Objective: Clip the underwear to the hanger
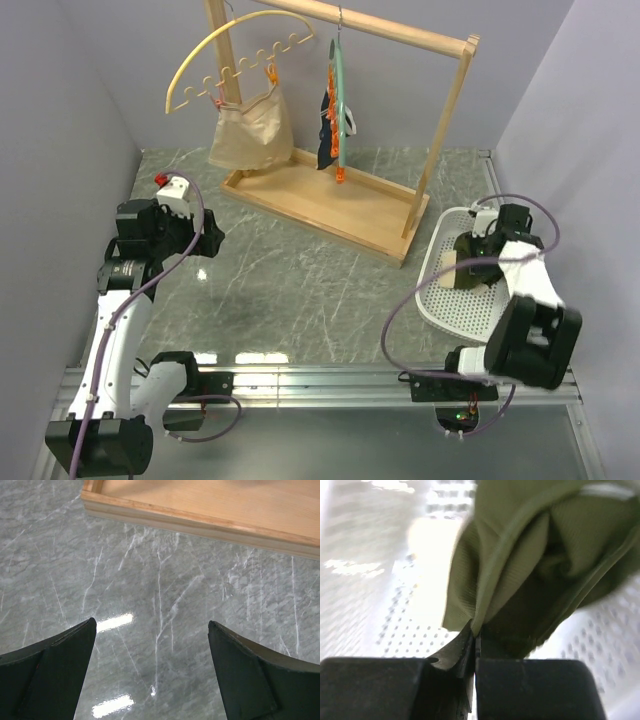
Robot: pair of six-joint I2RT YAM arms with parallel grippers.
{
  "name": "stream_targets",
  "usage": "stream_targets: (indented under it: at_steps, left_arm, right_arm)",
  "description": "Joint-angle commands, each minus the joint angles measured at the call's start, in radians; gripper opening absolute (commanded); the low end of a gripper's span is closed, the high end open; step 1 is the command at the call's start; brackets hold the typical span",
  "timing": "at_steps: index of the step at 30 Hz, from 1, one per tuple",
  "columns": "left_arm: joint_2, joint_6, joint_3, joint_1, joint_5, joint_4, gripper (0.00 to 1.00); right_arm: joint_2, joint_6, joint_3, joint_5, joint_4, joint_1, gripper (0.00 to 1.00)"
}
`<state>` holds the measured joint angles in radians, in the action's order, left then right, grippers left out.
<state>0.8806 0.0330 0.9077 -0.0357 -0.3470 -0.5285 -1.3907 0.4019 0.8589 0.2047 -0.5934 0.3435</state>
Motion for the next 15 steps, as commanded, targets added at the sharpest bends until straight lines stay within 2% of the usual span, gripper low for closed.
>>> stream_targets:
  at_steps: [1,5,10,15]
  left_arm:
    - [-0.002,-0.002,0.056,-0.001,-0.044,0.007,0.99]
    - [0.009,-0.010,0.063,-0.001,-0.072,0.007,0.99]
    - [0.011,-0.022,0.068,-0.001,-0.110,0.021,0.99]
    - [0.001,-0.025,0.068,-0.001,-0.152,0.044,0.99]
  right_arm:
    - [0.201,0.080,0.106,0.131,-0.203,0.005,0.00]
    - [0.340,0.124,0.210,0.275,-0.368,0.003,0.00]
    - [0.406,0.150,0.336,0.404,-0.529,0.003,0.00]
    - [0.436,0.152,0.463,0.607,-0.652,-0.027,0.00]
